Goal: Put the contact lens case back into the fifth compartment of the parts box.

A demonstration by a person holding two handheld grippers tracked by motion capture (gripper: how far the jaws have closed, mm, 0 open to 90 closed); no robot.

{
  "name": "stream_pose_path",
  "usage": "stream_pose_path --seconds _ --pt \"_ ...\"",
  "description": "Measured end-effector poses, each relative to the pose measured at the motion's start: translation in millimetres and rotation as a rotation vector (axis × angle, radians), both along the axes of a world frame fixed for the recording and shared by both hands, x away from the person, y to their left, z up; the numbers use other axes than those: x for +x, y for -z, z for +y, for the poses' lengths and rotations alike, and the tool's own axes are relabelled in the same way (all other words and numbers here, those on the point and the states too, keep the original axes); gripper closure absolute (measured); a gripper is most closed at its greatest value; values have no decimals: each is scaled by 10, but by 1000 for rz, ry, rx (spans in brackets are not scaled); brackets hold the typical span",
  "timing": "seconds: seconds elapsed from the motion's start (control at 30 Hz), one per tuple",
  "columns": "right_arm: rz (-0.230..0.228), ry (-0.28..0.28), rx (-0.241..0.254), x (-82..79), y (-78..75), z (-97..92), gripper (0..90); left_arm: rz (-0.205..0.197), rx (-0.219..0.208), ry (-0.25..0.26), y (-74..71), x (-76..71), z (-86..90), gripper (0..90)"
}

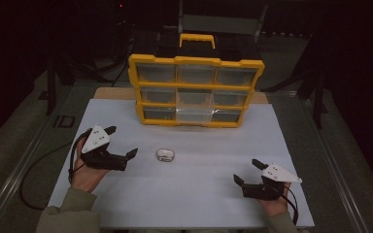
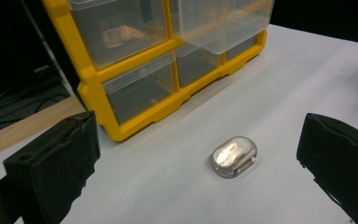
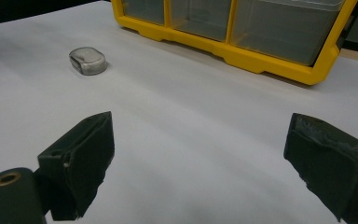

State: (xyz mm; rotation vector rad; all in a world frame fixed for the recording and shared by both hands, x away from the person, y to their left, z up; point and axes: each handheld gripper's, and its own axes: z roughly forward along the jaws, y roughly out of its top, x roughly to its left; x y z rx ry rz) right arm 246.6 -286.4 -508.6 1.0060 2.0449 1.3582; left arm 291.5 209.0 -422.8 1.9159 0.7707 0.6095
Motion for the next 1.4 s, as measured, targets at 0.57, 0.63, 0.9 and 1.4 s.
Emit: stream_pose_path --seconds 0.57,0.63,0.9,1.4 --pt "3 -1 -1 0 3 7 87 60 -3 78 -71 218 -50 0" --pt "1 1 1 0 2 4 87 68 5 86 -68 247 -79 0" --pt "-1 1 2 1 0 -1 87 105 57 115 -70 356 -204 0" --pt "0 -2 1 0 1 4 87 167 132 149 -29 499 -371 0"
